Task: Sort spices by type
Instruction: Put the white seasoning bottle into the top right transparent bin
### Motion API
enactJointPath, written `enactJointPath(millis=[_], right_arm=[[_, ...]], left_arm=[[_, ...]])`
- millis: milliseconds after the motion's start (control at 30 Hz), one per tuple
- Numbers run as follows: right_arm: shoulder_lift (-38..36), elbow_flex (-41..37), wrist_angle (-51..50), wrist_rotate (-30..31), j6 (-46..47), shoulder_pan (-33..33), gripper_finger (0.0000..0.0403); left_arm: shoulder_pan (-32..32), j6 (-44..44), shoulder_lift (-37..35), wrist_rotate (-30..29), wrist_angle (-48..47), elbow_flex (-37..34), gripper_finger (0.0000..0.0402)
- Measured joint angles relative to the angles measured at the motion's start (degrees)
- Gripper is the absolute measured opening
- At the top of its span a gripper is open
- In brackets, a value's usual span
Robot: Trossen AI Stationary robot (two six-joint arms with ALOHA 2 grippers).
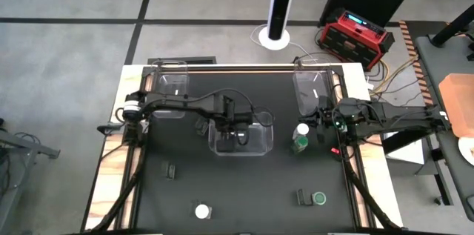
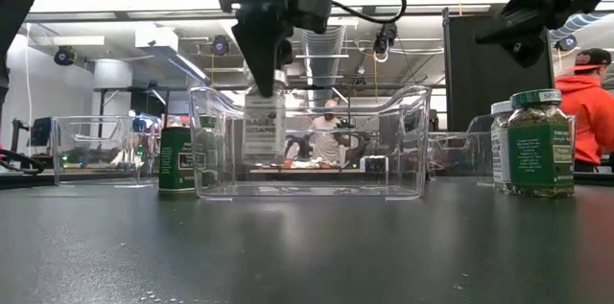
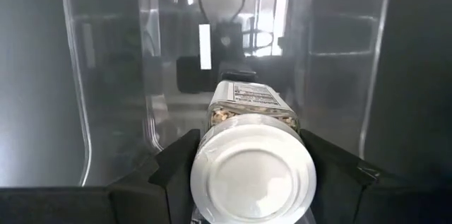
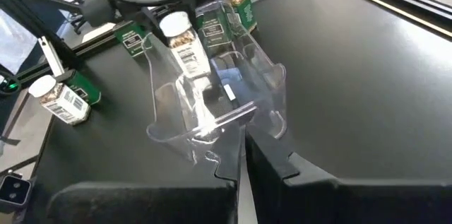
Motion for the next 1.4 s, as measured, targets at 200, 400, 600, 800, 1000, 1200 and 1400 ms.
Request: enactJointPath(millis=[200, 400, 600, 800, 1000, 1200, 1400], right_arm=[[0.0, 0.0, 0.0, 0.0, 0.0, 0.0, 0.0013], [0.0, 0.0, 0.0, 0.0, 0.0, 0.0, 0.0013], [0.0, 0.0, 0.0, 0.0, 0.0, 0.0, 0.0013], [0.0, 0.0, 0.0, 0.0, 0.0, 0.0, 0.0013], [0.0, 0.0, 0.0, 0.0, -0.2, 0.0, 0.0013], [0.0, 0.0, 0.0, 0.0, -0.2, 0.0, 0.0013], [0.0, 0.0, 0.1, 0.1, -0.2, 0.0, 0.0013]], left_arm=[[0.1, 0.0, -0.7, 0.0, 4.4, -2.8, 0.0188], [0.2, 0.0, -0.8, 0.0, 7.0, -4.8, 0.0188], [0.2, -0.2, -0.8, -1.7, 7.7, -6.0, 0.0188], [0.2, -1.3, -0.8, -2.0, 7.8, -7.4, 0.0221], [0.2, -1.3, -0.8, -2.0, 8.3, -7.5, 0.0250], [0.2, -1.6, -0.8, -2.2, 6.6, -6.8, 0.0253], [0.2, -1.2, -0.8, -3.0, 0.8, -1.3, 0.0255]])
